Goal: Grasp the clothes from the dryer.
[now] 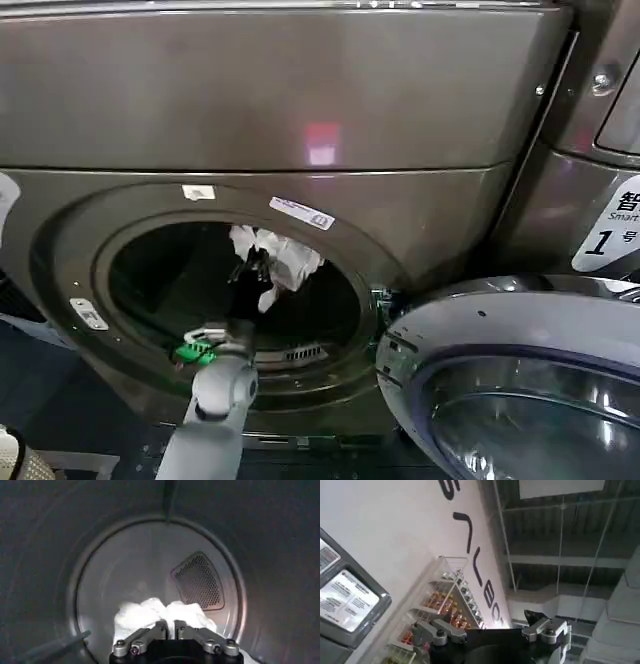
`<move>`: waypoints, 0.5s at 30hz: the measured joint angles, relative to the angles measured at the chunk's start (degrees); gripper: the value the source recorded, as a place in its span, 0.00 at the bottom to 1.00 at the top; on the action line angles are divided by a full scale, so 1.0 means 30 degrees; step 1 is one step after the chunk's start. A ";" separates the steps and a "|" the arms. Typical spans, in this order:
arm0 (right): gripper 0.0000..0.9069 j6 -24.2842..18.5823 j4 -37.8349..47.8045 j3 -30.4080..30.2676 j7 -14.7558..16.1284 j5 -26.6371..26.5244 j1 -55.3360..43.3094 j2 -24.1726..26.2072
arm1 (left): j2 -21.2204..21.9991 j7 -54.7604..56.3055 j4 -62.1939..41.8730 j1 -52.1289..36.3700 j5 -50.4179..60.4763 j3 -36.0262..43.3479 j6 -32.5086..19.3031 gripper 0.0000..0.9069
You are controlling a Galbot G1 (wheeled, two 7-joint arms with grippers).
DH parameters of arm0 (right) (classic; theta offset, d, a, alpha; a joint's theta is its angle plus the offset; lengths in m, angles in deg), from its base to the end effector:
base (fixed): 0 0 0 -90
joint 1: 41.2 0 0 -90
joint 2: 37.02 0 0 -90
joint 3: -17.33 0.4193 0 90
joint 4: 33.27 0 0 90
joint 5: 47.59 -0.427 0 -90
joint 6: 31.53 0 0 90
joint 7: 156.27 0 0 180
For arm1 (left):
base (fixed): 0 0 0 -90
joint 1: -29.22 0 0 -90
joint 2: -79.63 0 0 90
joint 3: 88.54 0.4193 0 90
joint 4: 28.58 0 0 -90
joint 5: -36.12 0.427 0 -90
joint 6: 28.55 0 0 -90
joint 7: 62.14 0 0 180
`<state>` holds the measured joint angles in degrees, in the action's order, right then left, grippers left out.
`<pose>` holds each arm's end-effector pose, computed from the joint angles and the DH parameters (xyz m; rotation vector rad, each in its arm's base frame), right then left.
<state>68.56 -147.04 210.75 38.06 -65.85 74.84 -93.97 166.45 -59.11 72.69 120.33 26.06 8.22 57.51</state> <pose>-0.0814 -0.4534 0.0399 1.4150 2.1205 -0.9838 0.4092 -0.0306 -0.3461 0.1187 2.9047 -0.2095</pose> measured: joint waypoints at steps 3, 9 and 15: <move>1.00 -0.0002 0.0000 -0.0009 -0.0038 -0.0002 -0.0018 -0.0005 | -0.0009 -0.0028 0.0335 0.0370 -0.0036 -0.0030 0.0056 0.00; 1.00 0.0002 -0.0077 0.0011 0.0040 -0.0080 -0.0017 -0.0035 | 0.0059 -0.0062 0.0799 0.0808 -0.0032 -0.0014 0.0070 0.00; 1.00 -0.0022 -0.0084 -0.0015 0.0038 -0.0182 -0.0049 -0.0044 | 0.0075 -0.0075 0.1020 0.0966 -0.0033 -0.0014 0.0096 0.00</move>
<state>68.49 -147.29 210.70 38.18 -66.40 74.69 -94.10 166.67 -59.33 75.75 123.23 25.96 8.18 57.79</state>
